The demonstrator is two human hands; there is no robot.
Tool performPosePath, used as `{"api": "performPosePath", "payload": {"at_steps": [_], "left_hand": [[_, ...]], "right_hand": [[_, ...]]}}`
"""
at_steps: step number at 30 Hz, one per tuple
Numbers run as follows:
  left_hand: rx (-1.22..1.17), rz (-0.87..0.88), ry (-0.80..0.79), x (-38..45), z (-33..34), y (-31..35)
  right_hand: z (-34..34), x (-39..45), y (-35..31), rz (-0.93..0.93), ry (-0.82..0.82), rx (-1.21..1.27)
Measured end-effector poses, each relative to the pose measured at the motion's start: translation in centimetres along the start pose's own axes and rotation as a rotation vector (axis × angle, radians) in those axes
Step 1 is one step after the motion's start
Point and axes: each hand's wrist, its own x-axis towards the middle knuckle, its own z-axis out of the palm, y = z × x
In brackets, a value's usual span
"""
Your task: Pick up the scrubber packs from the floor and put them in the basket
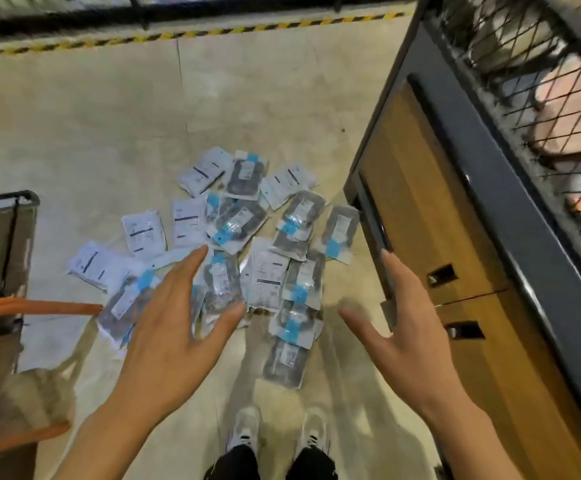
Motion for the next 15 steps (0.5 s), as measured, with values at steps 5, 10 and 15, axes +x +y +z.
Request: {"api": "performPosePath", "payload": {"at_steps": [5, 10, 15], "left_hand": [[-0.033, 0.056, -0.003, 5.7, 12.7, -11.6], [-0.032, 0.141, 0.015, 9.4, 24.2, -23.3], [-0.039, 0.224, 0.022, 11.5, 31.6, -32.4]], "right_hand": [[14.1, 3.8, 10.7, 0.062, 0.032, 0.064], [25.6, 5.7, 21.4, 0.074, 0.027, 0.095], [33.8, 6.9, 29.9, 0.063, 0.042, 0.085]]}}
